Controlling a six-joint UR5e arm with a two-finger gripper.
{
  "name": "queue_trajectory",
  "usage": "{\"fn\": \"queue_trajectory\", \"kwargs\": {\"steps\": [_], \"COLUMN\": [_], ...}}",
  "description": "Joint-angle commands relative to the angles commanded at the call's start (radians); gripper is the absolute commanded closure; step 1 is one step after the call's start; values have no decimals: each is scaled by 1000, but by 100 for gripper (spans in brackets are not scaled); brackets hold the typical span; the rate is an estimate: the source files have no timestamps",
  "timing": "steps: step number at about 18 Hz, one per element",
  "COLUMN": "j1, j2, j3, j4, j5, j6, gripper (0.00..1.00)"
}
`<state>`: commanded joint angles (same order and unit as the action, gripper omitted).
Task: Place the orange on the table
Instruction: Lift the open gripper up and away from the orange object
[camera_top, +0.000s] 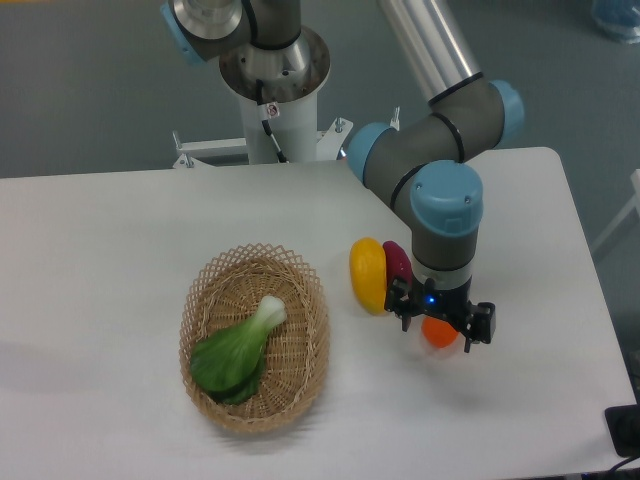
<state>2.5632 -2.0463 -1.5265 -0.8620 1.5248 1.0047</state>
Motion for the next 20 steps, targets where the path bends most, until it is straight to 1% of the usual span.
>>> {"fn": "queue_trajectory", "kwargs": {"steps": [1,2,4,5,7,8,9,11,14,16,20], "j1": [3,5,5,6,6,11,15,22,22,20,19], "j2": [-2,-3,-6,-9,-24,-29,-31,-25,-20,-17,-17], "j3": [11,22,70,98,155,176,187,183,177,155,152], "j4": [-9,-34,-148,-196,-279,-304,-314,-319,-315,-299,-301], "j5": [0,6,54,55,58,58,57,55,51,58,57], "j6": [3,12,99,129,146,156,167,181,195,193,193], "gripper": [0,0,0,0,0,0,0,0,0,0,0]}}
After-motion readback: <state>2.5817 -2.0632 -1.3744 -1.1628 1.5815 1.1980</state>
